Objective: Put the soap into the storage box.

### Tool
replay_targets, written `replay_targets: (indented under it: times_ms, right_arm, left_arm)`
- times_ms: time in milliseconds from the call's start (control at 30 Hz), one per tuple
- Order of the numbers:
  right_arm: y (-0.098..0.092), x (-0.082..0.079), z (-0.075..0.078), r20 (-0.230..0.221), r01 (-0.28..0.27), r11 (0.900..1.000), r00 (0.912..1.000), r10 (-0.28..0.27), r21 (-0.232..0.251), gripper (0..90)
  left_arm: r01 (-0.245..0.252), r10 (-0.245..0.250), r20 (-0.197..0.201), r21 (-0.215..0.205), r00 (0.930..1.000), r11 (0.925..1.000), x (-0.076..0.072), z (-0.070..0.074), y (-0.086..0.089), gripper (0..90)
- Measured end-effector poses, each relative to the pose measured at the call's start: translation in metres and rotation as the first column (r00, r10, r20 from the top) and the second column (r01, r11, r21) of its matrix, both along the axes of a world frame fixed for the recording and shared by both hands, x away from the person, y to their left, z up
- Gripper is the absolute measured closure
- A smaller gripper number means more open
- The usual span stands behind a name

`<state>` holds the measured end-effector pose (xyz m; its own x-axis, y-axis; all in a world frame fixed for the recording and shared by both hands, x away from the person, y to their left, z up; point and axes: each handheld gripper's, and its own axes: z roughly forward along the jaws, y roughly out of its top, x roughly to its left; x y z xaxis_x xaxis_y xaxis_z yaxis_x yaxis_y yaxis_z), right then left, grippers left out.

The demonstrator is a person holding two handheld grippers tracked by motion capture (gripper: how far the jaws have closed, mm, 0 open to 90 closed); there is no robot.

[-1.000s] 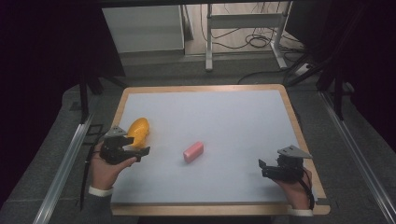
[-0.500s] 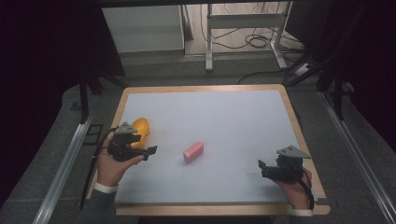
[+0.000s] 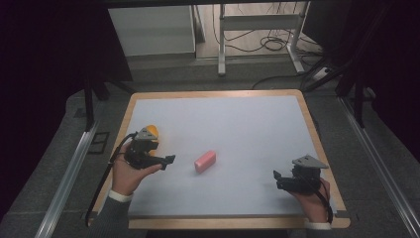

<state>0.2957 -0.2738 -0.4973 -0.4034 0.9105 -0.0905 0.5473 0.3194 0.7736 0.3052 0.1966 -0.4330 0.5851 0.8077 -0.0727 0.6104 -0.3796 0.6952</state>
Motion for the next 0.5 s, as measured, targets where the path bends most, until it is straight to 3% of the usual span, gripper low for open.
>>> replay_targets:
  times_ms: [67,500]
  right_arm:
    - [0.0,0.0,0.0,0.001,0.001,1.0,1.0,-0.001,-0.001,6.0]
    - [-0.002,0.0,-0.001,-0.003,0.006,1.0,1.0,-0.006,-0.011,6.0]
  left_arm:
    - [0.003,-0.004,0.023,0.007,0.9997,1.0,-0.002,0.0,-0.005,21.0]
    - [0.052,-0.052,-0.01,0.039,0.9986,0.9979,0.005,-0.008,-0.032,21.2]
